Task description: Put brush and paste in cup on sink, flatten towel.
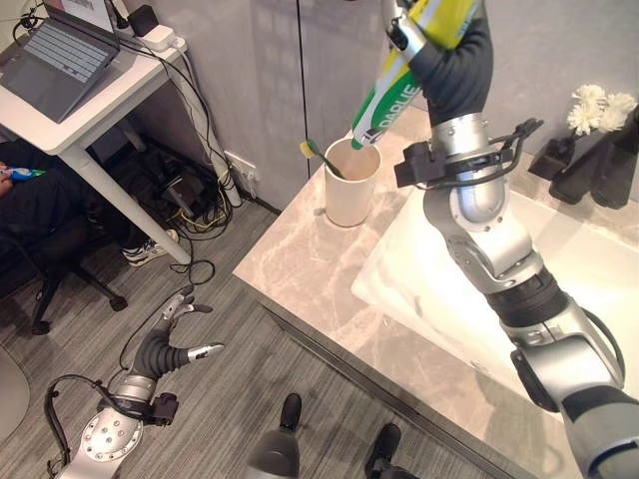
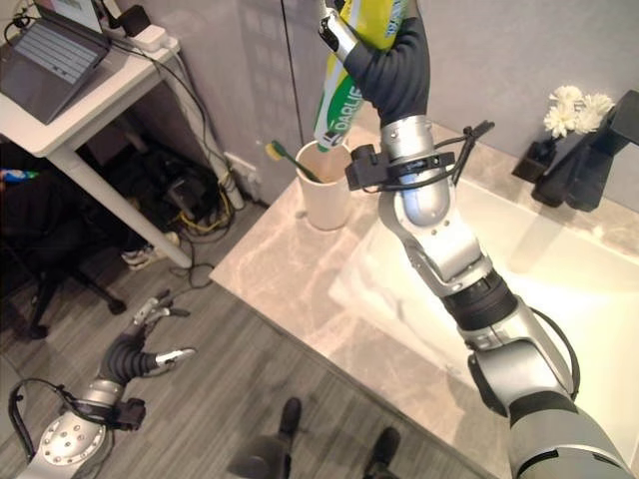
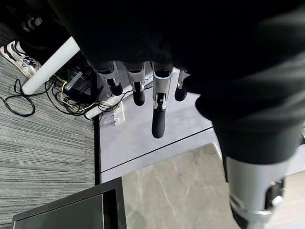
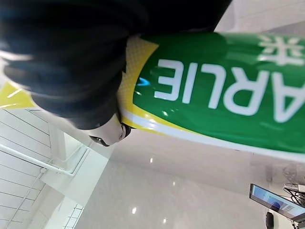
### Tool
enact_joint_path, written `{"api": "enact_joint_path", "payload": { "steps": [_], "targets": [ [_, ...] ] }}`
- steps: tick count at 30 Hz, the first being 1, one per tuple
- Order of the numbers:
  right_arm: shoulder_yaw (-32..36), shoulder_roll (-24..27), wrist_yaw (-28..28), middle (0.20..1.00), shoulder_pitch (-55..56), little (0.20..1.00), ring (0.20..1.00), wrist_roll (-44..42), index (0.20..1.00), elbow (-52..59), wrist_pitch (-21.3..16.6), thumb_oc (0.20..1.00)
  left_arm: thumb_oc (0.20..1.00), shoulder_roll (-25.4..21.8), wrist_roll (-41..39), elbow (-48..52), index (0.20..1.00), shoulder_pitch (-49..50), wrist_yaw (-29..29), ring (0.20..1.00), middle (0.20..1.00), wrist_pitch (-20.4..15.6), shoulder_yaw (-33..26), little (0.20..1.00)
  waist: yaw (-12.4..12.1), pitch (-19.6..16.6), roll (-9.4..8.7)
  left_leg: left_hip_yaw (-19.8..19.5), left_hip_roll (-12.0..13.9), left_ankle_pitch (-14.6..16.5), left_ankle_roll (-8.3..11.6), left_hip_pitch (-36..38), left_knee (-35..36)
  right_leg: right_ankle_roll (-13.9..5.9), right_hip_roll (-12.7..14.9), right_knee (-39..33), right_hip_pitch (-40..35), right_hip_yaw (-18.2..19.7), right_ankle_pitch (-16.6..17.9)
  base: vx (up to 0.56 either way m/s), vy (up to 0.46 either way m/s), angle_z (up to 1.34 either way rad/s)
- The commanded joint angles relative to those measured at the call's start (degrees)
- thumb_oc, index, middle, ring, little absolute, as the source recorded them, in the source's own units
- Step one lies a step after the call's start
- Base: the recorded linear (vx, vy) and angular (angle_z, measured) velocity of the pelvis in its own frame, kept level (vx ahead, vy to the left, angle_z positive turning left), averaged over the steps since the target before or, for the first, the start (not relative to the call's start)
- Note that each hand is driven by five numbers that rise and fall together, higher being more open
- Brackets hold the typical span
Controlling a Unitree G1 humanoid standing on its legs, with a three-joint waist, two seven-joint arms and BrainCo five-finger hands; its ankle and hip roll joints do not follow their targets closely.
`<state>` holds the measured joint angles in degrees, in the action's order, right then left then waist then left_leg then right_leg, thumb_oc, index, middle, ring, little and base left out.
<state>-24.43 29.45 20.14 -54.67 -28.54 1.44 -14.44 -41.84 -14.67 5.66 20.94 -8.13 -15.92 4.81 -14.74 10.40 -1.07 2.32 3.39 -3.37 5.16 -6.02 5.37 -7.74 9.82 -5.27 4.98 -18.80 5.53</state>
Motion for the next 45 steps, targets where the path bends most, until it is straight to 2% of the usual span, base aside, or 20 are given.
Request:
{"api": "enact_joint_path", "payload": {
  "steps": [1,7,23,24,37,40,42,43,44,45],
  "targets": [
    [-0.85,0.64,-0.7,0.2,-6.35,0.2,0.2,-0.11,0.2,0.75,-1.5,0.2,1.0,-1.27,1.18,3.0,1.0,1.51,-0.26,1.0,1.0,-1.37,-1.31,1.0,-0.22,-0.57,-2.9,3.62,-1.77,-1.14,-0.68,0.41,-0.37,-3.48,4.53,0.28,-3.07,2.94,2.07,0.0,0.0,0.0],
    [-1.97,-2.69,-0.48,0.2,-8.28,0.2,0.2,-1.04,0.2,-3.06,-1.78,0.2,1.0,-0.09,1.22,2.31,1.0,1.31,-0.88,1.0,1.0,-1.41,-1.35,1.0,-0.05,-0.26,-3.45,4.26,-1.43,-1.08,-0.64,0.45,-0.37,-3.3,4.35,0.27,-2.39,3.69,2.2,-0.01,0.004,-0.07],
    [-1.8,-5.06,0.37,0.216,-8.78,0.216,0.216,0.5,0.216,-6.65,-1.28,0.216,1.0,-0.12,0.21,2.4,1.0,0.23,-0.77,1.0,1.0,-1.84,-0.17,1.0,-0.65,0.49,-3.48,4.01,-1.55,-1.23,-0.75,-0.35,-0.37,-3.32,4.27,0.27,-1.78,3.73,2.31,0.0,0.001,-0.01],
    [-1.83,-4.89,0.38,1.0,-9.0,1.0,1.0,0.82,1.0,-6.65,-1.25,1.0,1.0,-0.14,0.12,2.4,1.0,0.13,-0.73,1.0,1.0,-1.89,-0.13,1.0,-0.59,0.47,-3.48,4.03,-1.59,-1.18,-0.76,-0.37,-0.37,-3.35,4.26,0.27,-1.72,3.78,2.34,0.0,0.0,0.0],
    [-1.02,-4.96,1.13,1.0,-8.92,1.0,1.0,2.78,1.0,-5.73,-1.15,1.0,1.0,1.54,0.33,1.82,1.0,-0.88,-1.2,1.0,1.0,-1.94,0.92,1.0,-0.16,0.15,-3.38,4.63,-1.39,-0.82,-0.9,0.19,-0.37,-3.33,4.16,0.27,-1.51,4.61,2.54,0.0,0.0,0.0],
    [0.04,-3.58,2.83,1.0,-9.04,1.0,1.0,6.26,1.0,-3.57,-0.99,1.0,1.0,1.77,0.86,1.6,1.0,-1.07,-1.66,1.0,1.0,-2.08,0.84,1.0,-0.16,-0.09,-3.08,4.71,-1.31,-0.71,-0.82,0.31,-0.37,-3.33,4.18,0.27,-1.58,4.67,2.38,0.0,0.0,0.0],
    [3.6,-0.57,5.79,1.0,-8.24,1.0,1.0,13.82,1.0,1.15,-1.04,1.0,1.0,0.33,3.01,3.22,1.0,-2.32,-2.64,1.0,1.0,-3.2,0.0,1.0,0.44,-0.47,-2.6,4.97,-1.28,-0.51,-0.77,0.61,-0.37,-3.44,4.17,0.27,-1.62,4.93,2.29,0.0,0.0,0.0],
    [3.71,-0.56,5.89,1.0,-8.03,1.0,1.0,14.01,1.0,1.44,-0.88,1.0,1.0,0.27,3.06,3.32,1.0,-2.31,-2.69,1.0,1.0,-3.15,0.02,1.0,0.35,-0.43,-2.63,4.99,-1.28,-0.49,-0.77,0.66,-0.37,-3.45,4.17,0.27,-1.65,4.95,2.29,0.0,0.0,0.0],
    [4.6,2.67,6.04,1.0,-7.01,1.0,1.0,18.55,1.0,4.61,-0.22,1.0,1.0,-0.48,3.94,4.86,1.0,-2.76,-3.27,1.0,1.0,-3.98,-1.03,1.0,1.04,-0.62,-2.6,5.42,-1.28,-0.36,-0.85,0.97,-0.37,-3.45,4.06,0.27,-1.62,5.42,2.26,0.0,0.0,0.0],
    [4.73,2.73,6.1,1.0,-6.77,1.0,1.0,18.73,1.0,4.91,-0.06,1.0,1.0,-0.53,3.97,4.97,1.0,-2.76,-3.29,1.0,1.0,-3.93,-0.97,1.0,0.89,-0.58,-2.6,5.46,-1.27,-0.33,-0.85,1.02,-0.37,-3.46,4.05,0.27,-1.65,5.46,2.26,0.02,0.003,-0.06]
  ]
}}
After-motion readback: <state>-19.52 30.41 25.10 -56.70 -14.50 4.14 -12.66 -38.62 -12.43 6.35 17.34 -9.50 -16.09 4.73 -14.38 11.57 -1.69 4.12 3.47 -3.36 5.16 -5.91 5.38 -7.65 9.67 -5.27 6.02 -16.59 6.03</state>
